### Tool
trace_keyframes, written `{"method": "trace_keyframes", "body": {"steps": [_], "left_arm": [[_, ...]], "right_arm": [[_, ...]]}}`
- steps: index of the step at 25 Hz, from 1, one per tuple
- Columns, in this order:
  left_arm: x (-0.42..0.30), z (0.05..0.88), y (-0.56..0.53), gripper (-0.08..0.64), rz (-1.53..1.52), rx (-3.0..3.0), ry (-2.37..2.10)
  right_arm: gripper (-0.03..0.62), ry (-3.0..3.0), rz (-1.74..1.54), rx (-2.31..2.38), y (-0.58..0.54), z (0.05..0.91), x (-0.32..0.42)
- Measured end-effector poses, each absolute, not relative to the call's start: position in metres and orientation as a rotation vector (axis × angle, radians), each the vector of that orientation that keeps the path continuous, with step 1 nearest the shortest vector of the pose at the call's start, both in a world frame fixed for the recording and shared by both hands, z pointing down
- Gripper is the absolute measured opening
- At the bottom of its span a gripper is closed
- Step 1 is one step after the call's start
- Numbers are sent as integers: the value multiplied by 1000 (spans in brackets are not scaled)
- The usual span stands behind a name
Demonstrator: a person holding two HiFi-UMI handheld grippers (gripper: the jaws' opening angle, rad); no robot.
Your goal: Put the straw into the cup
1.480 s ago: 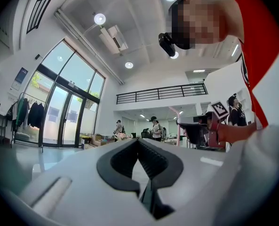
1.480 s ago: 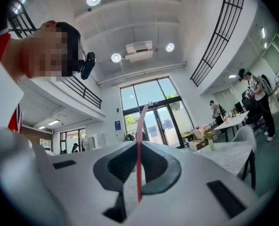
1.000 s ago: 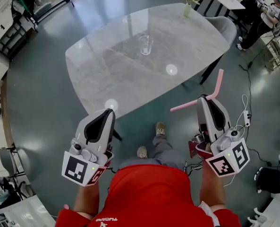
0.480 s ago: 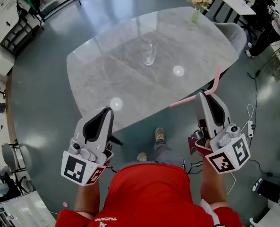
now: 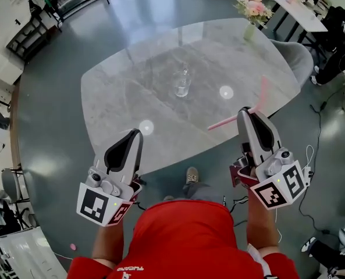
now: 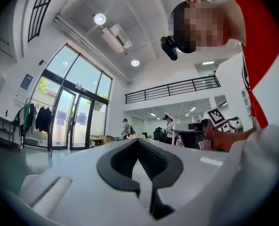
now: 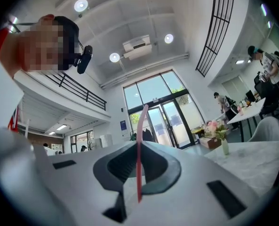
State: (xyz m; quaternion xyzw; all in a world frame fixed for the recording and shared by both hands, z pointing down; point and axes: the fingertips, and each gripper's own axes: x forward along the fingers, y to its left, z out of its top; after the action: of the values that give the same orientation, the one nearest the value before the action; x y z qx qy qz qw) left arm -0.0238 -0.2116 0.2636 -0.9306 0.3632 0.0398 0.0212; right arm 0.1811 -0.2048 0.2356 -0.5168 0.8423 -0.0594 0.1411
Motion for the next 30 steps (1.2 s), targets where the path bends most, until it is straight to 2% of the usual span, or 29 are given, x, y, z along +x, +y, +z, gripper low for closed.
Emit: {"method": "trace_keyframes", "body": {"steps": [13,30], "left_arm": [[10,280,-261,6,109,-2844,1306],[-15,285,-322,6,149,-2880,1232]], "right_arm": [[17,2571,-189,-1364,-282,251,196],[17,2576,-142,-1435,-360,281,151]]}}
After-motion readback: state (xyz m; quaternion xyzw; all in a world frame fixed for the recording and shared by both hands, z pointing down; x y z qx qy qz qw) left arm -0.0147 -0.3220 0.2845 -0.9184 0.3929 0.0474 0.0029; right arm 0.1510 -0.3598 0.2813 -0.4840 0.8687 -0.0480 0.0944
